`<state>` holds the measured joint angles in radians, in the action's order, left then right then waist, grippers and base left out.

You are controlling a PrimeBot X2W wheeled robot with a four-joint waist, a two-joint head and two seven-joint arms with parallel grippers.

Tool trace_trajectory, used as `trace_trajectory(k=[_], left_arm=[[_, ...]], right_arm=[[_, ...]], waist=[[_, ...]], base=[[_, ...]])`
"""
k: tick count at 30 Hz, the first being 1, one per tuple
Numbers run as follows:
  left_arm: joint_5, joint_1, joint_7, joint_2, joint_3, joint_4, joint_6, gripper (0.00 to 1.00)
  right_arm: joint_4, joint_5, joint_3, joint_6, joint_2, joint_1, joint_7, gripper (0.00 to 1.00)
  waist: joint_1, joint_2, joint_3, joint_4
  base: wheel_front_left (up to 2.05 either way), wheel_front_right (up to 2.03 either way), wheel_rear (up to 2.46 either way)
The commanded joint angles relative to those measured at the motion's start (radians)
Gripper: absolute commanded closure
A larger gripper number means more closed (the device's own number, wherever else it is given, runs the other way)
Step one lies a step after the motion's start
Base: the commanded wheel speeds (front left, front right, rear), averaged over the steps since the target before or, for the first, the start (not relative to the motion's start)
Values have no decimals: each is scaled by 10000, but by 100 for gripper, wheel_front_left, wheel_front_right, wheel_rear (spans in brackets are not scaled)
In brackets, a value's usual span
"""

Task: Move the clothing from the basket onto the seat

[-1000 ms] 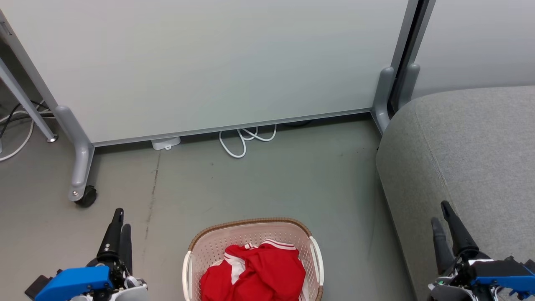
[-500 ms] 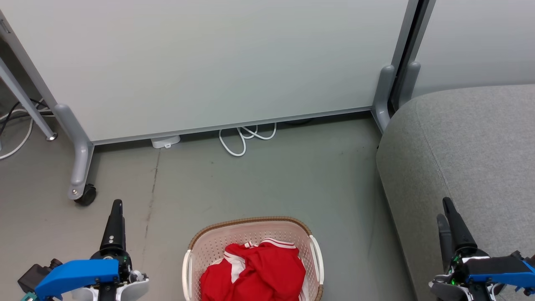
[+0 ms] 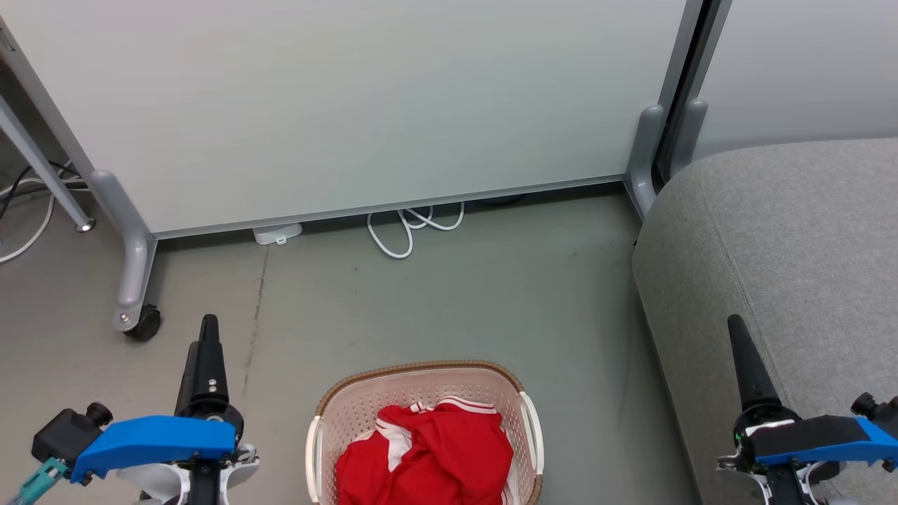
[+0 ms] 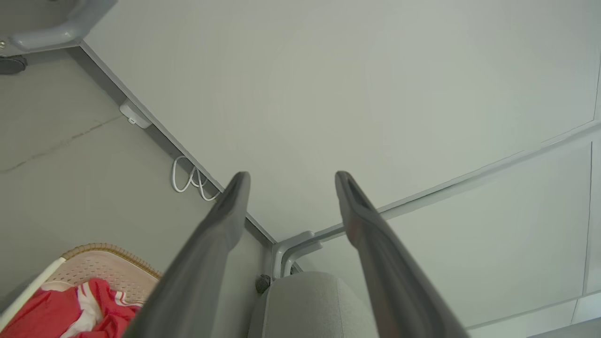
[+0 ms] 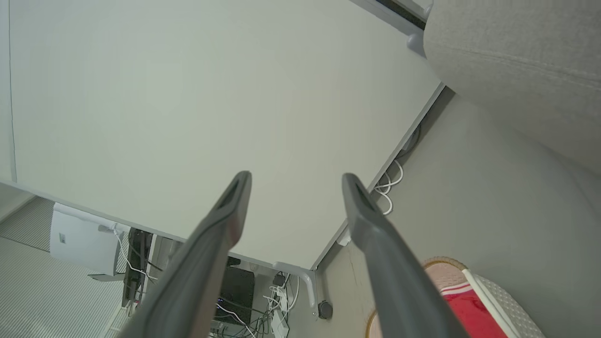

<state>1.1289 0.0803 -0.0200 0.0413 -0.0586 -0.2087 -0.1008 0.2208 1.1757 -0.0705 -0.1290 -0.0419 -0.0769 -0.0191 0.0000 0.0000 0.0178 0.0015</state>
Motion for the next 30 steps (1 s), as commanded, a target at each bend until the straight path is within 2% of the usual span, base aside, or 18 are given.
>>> trace_trajectory(k=[1, 4, 11, 30], left_arm=[[-508, 308, -103, 78, 89, 225, 79, 0], [-1377, 317, -249, 80, 291, 283, 221, 0], [-2656, 350, -494, 85, 595, 254, 393, 0], [-5254, 413, -1086, 94, 1115, -13, 603, 0]], right_arm=[[-222, -468, 52, -11, -55, -274, -106, 0], [-286, -1184, 155, -12, -59, -274, -255, 0], [-354, -2325, 325, -13, -66, -272, -498, 0], [-186, -4804, 739, -18, -81, -230, -1093, 0]], waist=[[0, 0, 7, 3], [0, 0, 23, 15], [0, 0, 43, 37], [0, 0, 47, 104]], base=[[0, 0, 0], [0, 0, 0], [0, 0, 0], [0, 0, 0]])
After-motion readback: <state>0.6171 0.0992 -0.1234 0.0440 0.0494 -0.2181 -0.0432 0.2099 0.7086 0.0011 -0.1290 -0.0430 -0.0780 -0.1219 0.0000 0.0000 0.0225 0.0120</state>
